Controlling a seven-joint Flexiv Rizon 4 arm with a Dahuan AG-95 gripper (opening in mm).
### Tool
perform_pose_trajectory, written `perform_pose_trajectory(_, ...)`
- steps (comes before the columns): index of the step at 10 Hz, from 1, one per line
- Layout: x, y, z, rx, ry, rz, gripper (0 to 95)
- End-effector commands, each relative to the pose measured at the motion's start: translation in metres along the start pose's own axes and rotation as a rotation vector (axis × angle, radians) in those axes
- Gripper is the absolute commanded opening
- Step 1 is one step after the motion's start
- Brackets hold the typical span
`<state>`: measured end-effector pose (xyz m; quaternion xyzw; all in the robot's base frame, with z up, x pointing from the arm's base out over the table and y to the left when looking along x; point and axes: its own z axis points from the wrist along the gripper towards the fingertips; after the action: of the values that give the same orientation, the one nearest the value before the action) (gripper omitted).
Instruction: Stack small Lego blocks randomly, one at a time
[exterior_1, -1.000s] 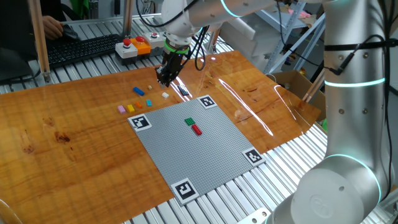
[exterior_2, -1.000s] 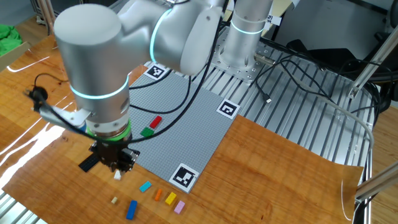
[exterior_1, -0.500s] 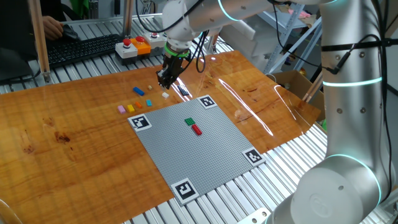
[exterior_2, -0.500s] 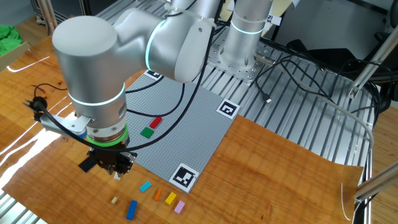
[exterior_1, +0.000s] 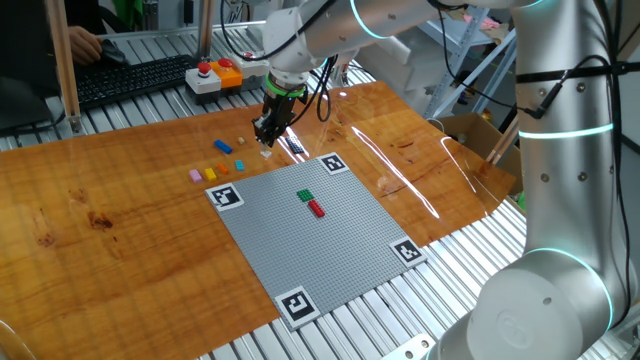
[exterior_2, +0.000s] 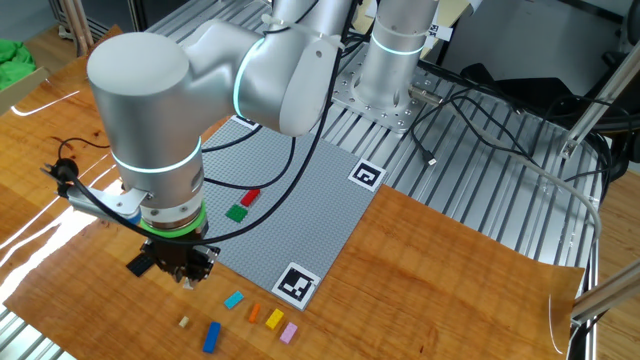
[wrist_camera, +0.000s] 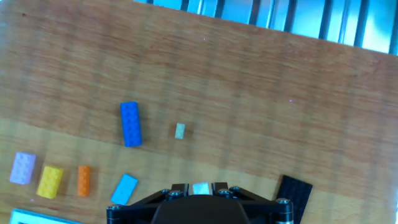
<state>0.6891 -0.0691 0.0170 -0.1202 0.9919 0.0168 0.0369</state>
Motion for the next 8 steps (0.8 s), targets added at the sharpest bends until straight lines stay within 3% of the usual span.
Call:
perform_pose_trajectory(1,-0.0005,-0.0008,0.0026,0.001,-0.002,-0.001,19.0)
perform_pose_trajectory(8,0.0028,-0.0017,0.0110,-0.002,-0.008,0.000,19.0)
